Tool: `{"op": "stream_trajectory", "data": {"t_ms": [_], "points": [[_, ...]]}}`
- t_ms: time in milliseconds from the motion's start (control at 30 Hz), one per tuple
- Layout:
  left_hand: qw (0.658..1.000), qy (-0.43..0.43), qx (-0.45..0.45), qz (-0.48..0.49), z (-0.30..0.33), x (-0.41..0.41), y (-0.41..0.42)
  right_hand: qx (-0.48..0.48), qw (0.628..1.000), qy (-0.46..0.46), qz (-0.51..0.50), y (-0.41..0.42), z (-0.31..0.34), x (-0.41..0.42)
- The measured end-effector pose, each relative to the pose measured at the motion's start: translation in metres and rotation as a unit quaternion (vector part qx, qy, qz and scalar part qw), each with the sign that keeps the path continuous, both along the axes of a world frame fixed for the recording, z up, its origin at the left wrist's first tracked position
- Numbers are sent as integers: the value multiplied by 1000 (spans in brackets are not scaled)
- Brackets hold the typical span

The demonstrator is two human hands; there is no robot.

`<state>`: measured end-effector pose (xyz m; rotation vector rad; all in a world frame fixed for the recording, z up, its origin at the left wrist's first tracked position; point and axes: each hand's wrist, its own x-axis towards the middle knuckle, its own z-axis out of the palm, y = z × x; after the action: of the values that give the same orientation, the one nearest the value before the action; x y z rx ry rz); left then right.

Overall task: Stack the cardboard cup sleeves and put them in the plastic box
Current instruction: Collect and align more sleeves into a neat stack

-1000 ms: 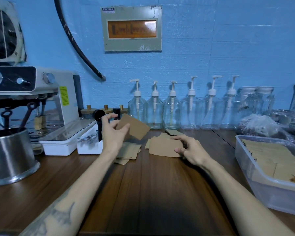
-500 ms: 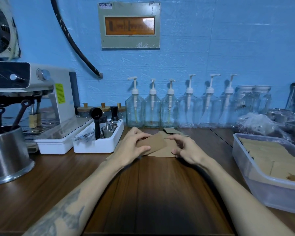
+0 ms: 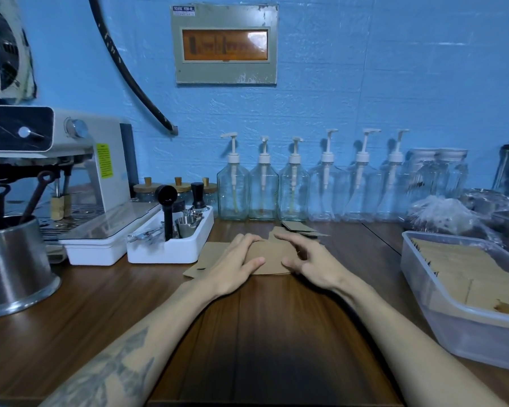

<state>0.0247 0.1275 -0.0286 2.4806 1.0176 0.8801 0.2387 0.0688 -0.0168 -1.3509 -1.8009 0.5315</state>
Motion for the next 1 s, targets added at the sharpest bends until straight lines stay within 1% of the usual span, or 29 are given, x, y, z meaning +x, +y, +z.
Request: {"op": "stream_trajectory", "data": {"t_ms": [67,167,233,333,367,433,467,533,600,667,733,900,1000], "points": [[1000,-2,9,-1,1,-2,1,14,999,-25,-25,5,-4,1],[1000,-13,29,-1,5,-3,0,15,999,-31,-39,7,-5,0],[999,-14,39,16,10,-6,-1,12,999,-26,-41,7,-4,1],[996,-62,26,52,15,-18,6,11,998,-23,-56,8,-4,7],[995,-59,34,75,16,-25,10,12,998,-21,-66,8,-3,10],[991,6,62,120,16,-38,16,14,996,-18,-88,8,-2,17],[988,47,61,131,15,-42,18,14,995,-16,-96,7,-2,20],[984,123,36,128,12,-43,18,12,994,-20,-105,5,0,24],[972,199,18,127,7,-35,17,11,994,-24,-109,4,0,25],[961,243,9,130,2,-29,19,8,994,-18,-107,4,0,24],[965,232,-5,120,3,-28,19,6,994,-18,-106,3,0,24],[986,145,-55,65,10,-33,14,4,994,-23,-107,2,2,24],[985,135,-57,88,11,-35,13,3,994,-29,-107,2,3,24]]}}
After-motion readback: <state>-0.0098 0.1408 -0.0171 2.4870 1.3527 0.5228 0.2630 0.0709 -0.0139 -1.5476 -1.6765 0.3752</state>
